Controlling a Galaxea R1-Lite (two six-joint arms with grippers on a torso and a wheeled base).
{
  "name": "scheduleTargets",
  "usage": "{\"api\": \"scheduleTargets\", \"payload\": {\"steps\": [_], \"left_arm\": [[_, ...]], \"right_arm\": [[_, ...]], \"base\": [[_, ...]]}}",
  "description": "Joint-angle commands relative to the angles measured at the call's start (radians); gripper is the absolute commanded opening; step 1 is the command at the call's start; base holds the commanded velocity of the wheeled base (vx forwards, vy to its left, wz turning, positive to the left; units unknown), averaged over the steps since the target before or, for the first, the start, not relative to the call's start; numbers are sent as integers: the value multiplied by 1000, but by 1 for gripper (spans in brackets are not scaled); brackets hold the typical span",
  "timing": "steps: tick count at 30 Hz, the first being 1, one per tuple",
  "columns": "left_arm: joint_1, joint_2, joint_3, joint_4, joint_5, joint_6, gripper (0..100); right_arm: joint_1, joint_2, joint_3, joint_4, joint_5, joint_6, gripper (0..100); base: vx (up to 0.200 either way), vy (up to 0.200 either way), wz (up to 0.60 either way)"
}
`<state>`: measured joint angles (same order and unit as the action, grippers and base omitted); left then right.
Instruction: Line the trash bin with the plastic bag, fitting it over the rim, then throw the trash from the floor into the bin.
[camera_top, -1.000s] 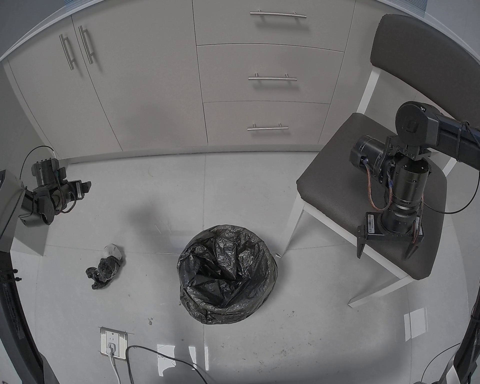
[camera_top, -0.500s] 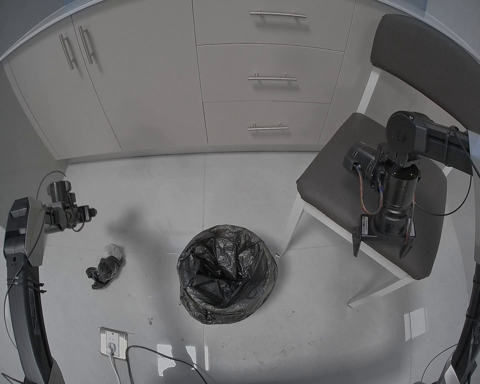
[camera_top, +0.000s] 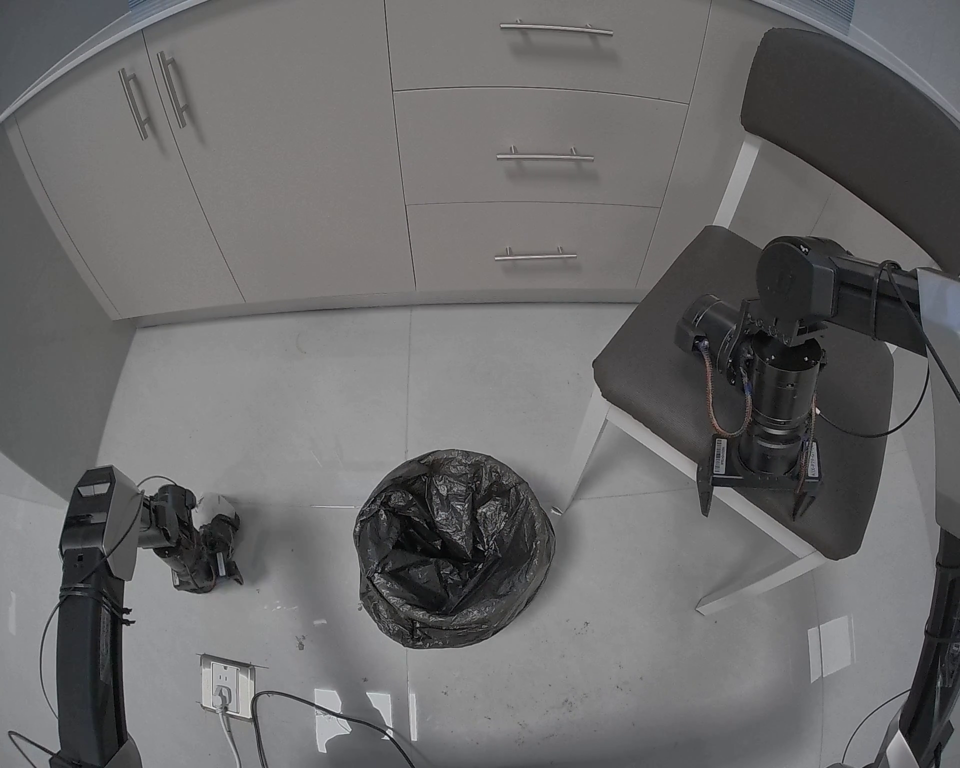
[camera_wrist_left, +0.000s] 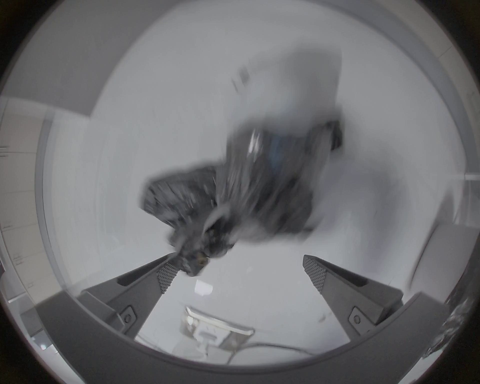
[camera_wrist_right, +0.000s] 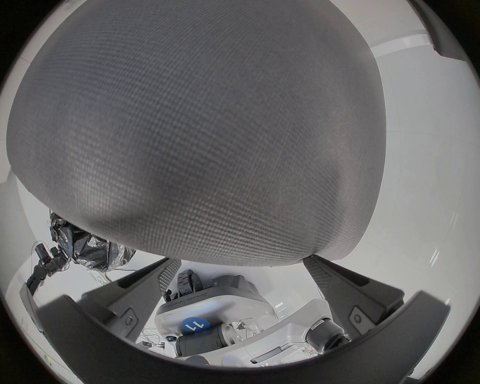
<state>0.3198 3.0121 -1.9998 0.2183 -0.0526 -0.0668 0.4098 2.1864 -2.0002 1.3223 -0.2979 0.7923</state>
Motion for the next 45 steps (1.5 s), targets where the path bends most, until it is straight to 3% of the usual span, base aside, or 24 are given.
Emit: {"api": "scheduleTargets", "payload": {"steps": [1,12,17,25,29,45], "left_arm": [[-13,88,0,19,0,-16,100],[-13,88,0,-13,26,7,100],[-22,-16,0,-60,25,96,100],[-36,-108,0,-70,14,117,100],[-28,-101,0,-94,2,205,100],[-10,37,0,-125,3,266,100]], "right_arm": [[1,9,0,-22,0,2,100],[0,3,0,-25,0,16,100],[1,6,0,-40,0,16,100],[0,6,0,-46,0,18,100],[0,3,0,-48,0,18,100],[0,-8,0,-48,-24,24,100]], "base": [[0,0,0],[0,0,0],[0,0,0],[0,0,0],[0,0,0],[0,0,0]]}}
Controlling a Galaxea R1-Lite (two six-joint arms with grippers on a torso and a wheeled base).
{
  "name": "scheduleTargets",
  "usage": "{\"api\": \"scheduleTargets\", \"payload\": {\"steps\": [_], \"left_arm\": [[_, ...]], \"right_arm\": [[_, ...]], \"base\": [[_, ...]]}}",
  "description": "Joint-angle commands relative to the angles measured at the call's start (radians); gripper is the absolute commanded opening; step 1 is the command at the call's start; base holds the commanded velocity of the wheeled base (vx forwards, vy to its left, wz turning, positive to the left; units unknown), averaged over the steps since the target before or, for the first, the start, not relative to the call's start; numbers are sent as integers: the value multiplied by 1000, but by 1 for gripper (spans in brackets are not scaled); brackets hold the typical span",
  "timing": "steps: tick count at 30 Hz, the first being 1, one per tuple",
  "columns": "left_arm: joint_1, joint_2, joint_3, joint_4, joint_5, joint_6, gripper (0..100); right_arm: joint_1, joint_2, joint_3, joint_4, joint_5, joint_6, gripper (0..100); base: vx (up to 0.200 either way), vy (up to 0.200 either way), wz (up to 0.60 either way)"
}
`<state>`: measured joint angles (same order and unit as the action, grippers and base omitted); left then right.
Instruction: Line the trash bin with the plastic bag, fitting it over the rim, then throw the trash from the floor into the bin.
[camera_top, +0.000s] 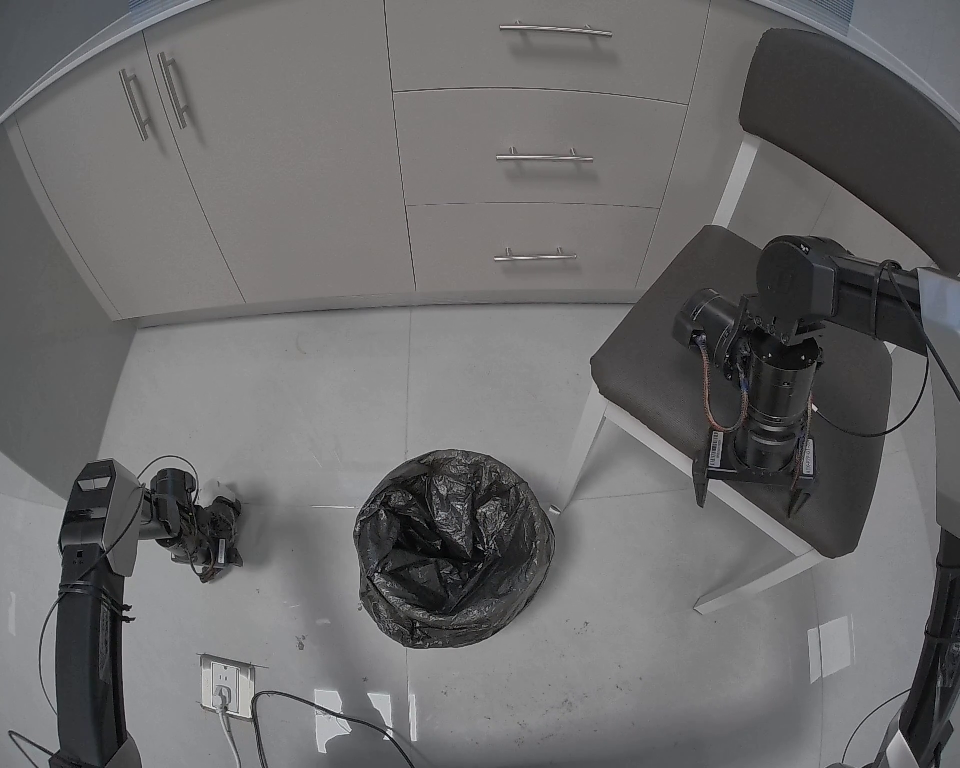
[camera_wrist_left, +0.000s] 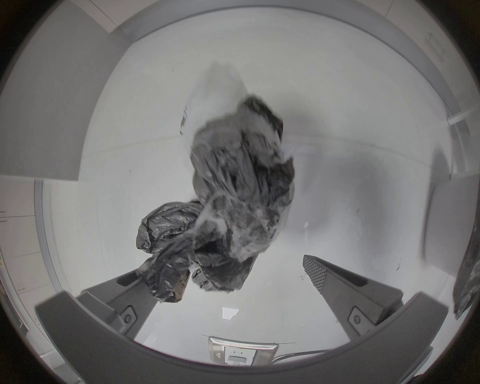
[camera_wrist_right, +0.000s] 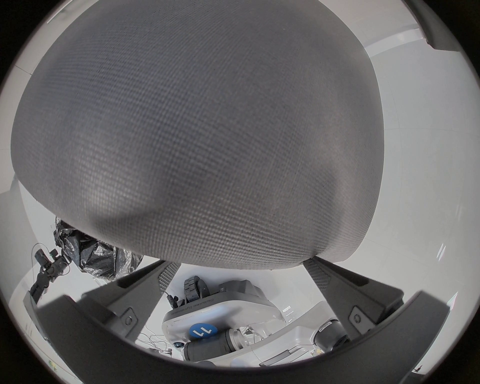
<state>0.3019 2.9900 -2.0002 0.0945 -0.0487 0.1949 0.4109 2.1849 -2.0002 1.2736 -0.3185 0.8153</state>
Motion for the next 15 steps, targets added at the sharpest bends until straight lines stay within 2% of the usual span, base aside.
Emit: {"api": "scheduleTargets", "payload": {"steps": [1,7,15], "left_arm": [[9,67,0,-1,1,6,100],[8,79,0,-10,3,6,100],[8,76,0,-105,35,6,100]], "right_arm": [[-1,-7,0,1,-4,1,100],[2,-8,0,-5,-4,1,100],[2,-8,0,-5,-4,1,100]], "base": [[0,0,0],[0,0,0],[0,0,0]]}}
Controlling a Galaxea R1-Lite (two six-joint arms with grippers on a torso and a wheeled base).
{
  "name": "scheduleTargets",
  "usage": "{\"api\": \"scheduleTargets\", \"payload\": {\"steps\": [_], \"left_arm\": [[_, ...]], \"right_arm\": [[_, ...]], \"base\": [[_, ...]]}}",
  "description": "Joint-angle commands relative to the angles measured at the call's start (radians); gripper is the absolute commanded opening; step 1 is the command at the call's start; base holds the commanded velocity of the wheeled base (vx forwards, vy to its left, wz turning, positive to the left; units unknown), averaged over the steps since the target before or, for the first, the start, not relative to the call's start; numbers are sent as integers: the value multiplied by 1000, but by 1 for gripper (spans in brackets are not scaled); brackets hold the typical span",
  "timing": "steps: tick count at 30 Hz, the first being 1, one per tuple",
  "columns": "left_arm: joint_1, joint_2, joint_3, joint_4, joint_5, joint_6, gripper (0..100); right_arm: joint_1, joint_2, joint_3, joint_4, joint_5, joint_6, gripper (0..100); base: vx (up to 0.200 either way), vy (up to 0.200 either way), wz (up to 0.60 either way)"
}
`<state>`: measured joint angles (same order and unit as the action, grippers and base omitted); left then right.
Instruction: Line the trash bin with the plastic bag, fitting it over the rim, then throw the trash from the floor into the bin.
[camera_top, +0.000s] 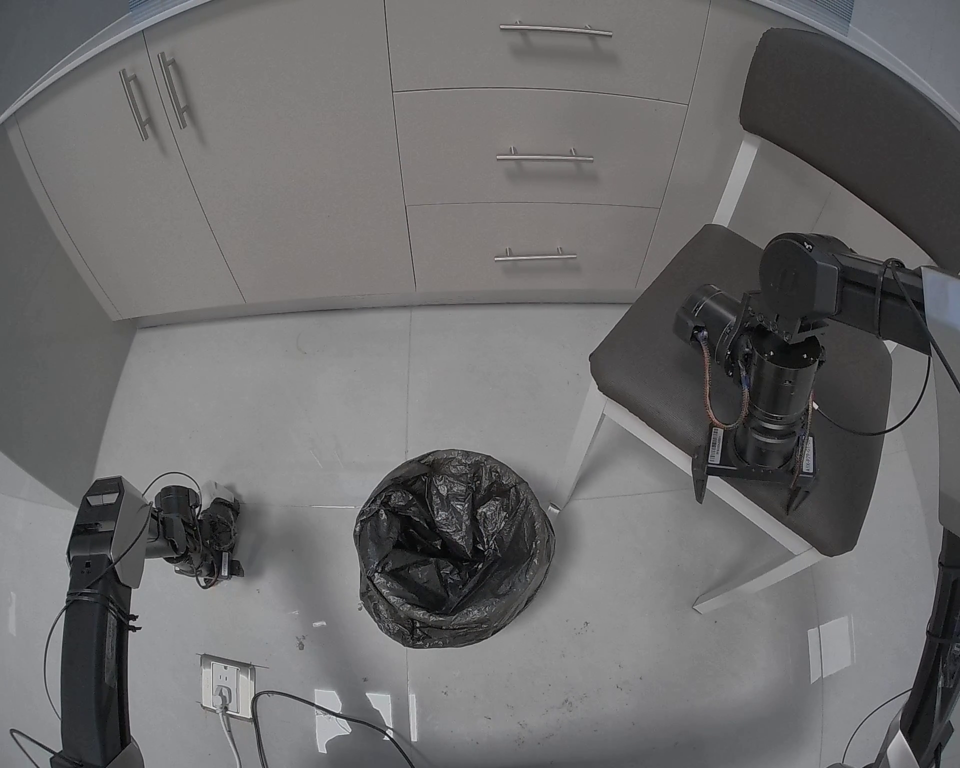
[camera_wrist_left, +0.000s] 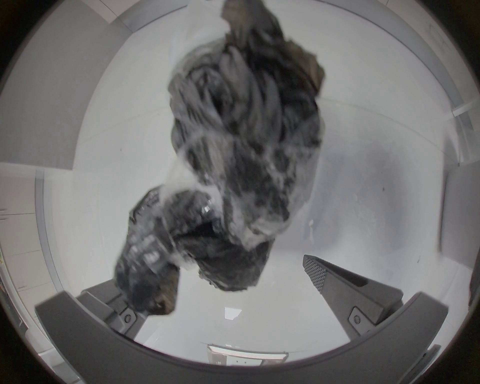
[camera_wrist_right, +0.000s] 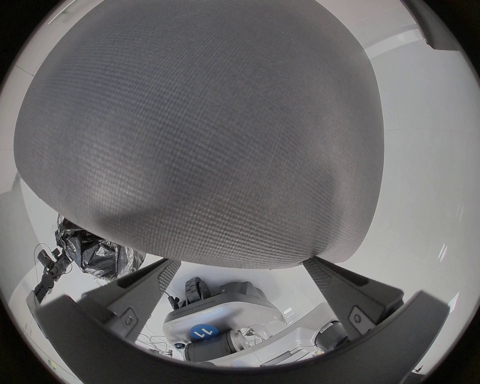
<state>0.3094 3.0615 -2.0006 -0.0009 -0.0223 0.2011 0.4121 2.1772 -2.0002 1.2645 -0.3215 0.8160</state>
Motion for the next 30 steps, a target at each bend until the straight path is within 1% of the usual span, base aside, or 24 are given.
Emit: {"api": "scheduleTargets", "payload": {"steps": [1,7,11,13,20,21,30], "left_arm": [[2,8,1,-37,25,0,100],[4,13,1,-108,38,4,100],[2,33,1,-159,39,40,100],[2,39,1,-182,39,41,100],[2,39,1,-177,39,41,100],[2,39,1,-177,39,41,0],[8,39,1,-171,39,41,0]], "right_arm": [[2,-2,0,4,-1,0,100],[2,-2,0,-5,-1,0,100],[5,1,0,-7,-1,0,100],[8,1,0,-7,-1,0,100],[10,-4,0,-8,-1,0,100],[10,-4,0,-8,-1,0,100],[11,-20,0,-8,-1,0,100]], "base": [[0,0,0],[0,0,0],[0,0,0],[0,0,0],[0,0,0],[0,0,0],[0,0,0]]}}
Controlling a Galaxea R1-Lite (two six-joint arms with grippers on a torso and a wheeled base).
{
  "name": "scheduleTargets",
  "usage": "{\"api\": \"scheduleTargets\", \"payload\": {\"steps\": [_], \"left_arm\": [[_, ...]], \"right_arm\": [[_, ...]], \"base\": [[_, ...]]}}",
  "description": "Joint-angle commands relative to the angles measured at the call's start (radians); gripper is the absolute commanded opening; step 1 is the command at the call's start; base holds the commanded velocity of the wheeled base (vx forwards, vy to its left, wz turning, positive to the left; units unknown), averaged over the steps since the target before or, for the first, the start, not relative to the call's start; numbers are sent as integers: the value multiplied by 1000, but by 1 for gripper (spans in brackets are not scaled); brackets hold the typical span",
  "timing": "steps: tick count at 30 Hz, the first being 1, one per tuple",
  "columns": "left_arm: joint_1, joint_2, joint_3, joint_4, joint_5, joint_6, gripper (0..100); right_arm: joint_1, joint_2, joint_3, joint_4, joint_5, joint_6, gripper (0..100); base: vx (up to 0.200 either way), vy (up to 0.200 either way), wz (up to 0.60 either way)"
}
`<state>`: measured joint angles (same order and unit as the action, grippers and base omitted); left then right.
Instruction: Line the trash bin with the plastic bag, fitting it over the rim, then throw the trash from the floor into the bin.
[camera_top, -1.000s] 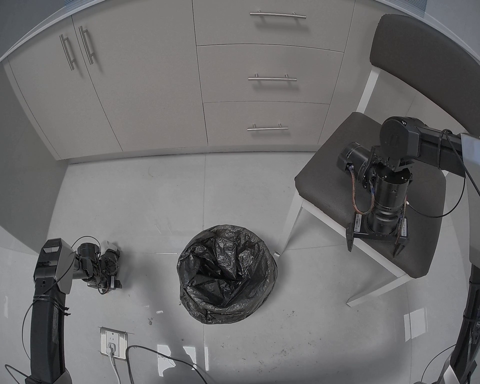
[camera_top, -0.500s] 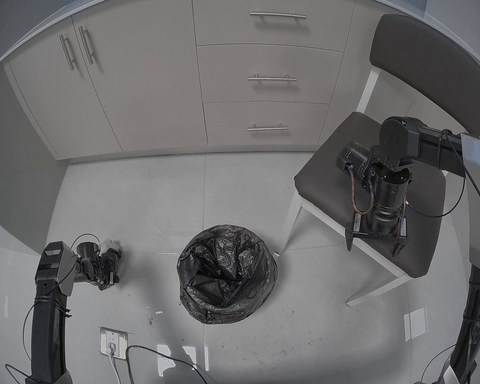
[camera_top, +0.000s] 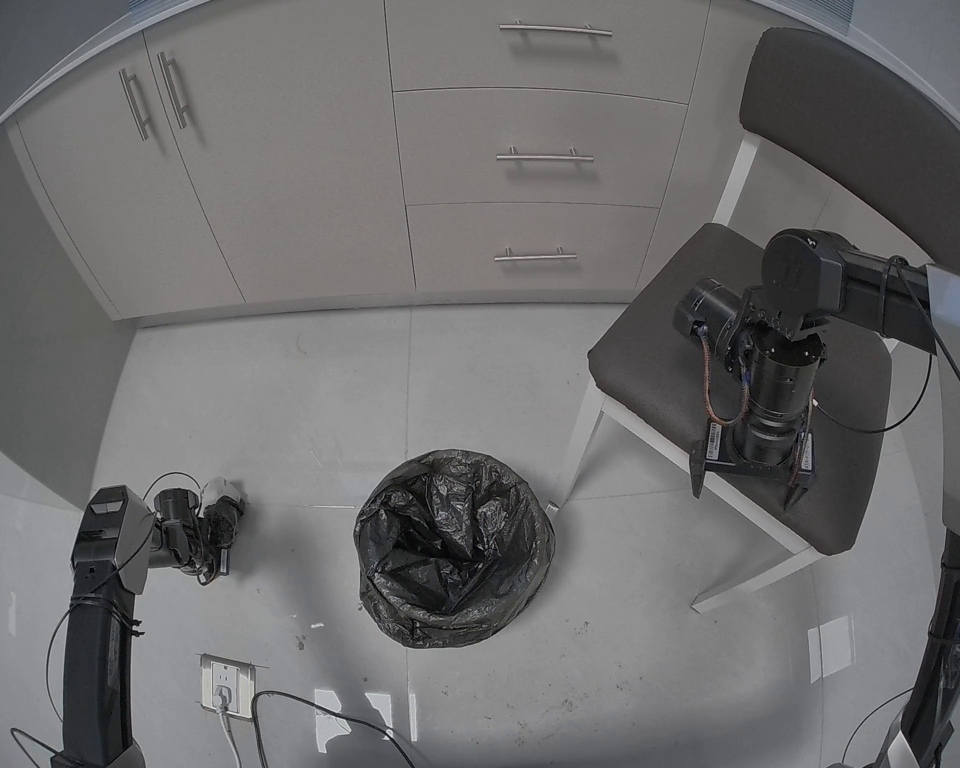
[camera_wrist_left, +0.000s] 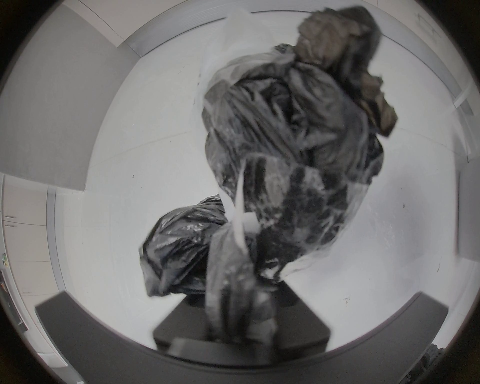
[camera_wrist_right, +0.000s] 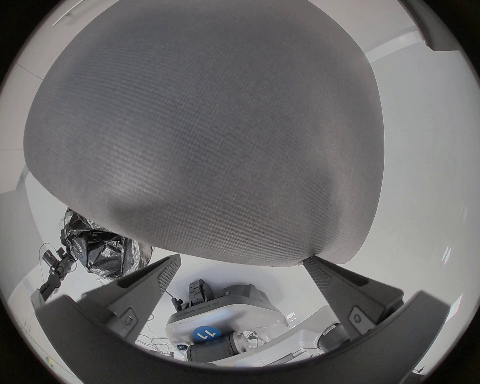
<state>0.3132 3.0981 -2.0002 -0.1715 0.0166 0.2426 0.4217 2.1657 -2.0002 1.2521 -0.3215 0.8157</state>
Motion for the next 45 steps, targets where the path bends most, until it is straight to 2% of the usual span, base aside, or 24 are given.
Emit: {"api": "scheduleTargets", "payload": {"steps": [1,7,10,15,17,19,20,26,30,31,32,36,38,40,44,45], "left_arm": [[4,2,0,0,0,0,0],[10,-1,0,-13,0,-6,0],[17,-33,0,-14,25,-22,0],[24,-119,0,38,36,-151,0],[26,-185,0,129,34,-244,0],[26,-185,0,129,34,-244,0],[30,-297,0,305,6,-405,0],[44,-455,0,532,-129,-680,0],[52,-530,0,661,-178,-801,0],[52,-530,0,661,-178,-801,0],[52,-559,0,708,-213,-855,0],[49,-627,0,800,-317,-973,0],[44,-642,0,817,-340,-999,0],[26,-688,0,862,-400,-1072,0],[-11,-731,0,922,-437,-1132,0],[-46,-763,0,980,-457,-1172,0]], "right_arm": [[3,-11,0,4,-1,0,100],[25,-21,0,6,-2,0,100],[43,-41,0,15,-2,0,100],[65,-70,0,18,-2,-7,100],[83,-75,0,18,-8,-9,100],[83,-75,0,18,-8,-9,100],[108,-90,0,21,-37,-3,100],[144,-109,0,23,-80,-4,100],[160,-142,0,24,-82,-3,100],[160,-142,0,24,-82,-3,100],[161,-159,0,26,-80,-1,100],[177,-205,0,96,-79,-1,100],[178,-215,0,110,-80,0,100],[181,-245,0,132,-80,22,100],[181,-276,0,145,-80,29,100],[181,-291,0,153,-80,33,100]], "base": [[0,0,0],[0,0,0],[0,0,0],[0,0,0],[0,0,0],[0,0,0],[0,0,0],[0,0,0],[0,0,0],[0,0,0],[0,0,0],[0,0,0],[0,0,0],[0,0,0],[0,0,0],[0,0,0]]}}
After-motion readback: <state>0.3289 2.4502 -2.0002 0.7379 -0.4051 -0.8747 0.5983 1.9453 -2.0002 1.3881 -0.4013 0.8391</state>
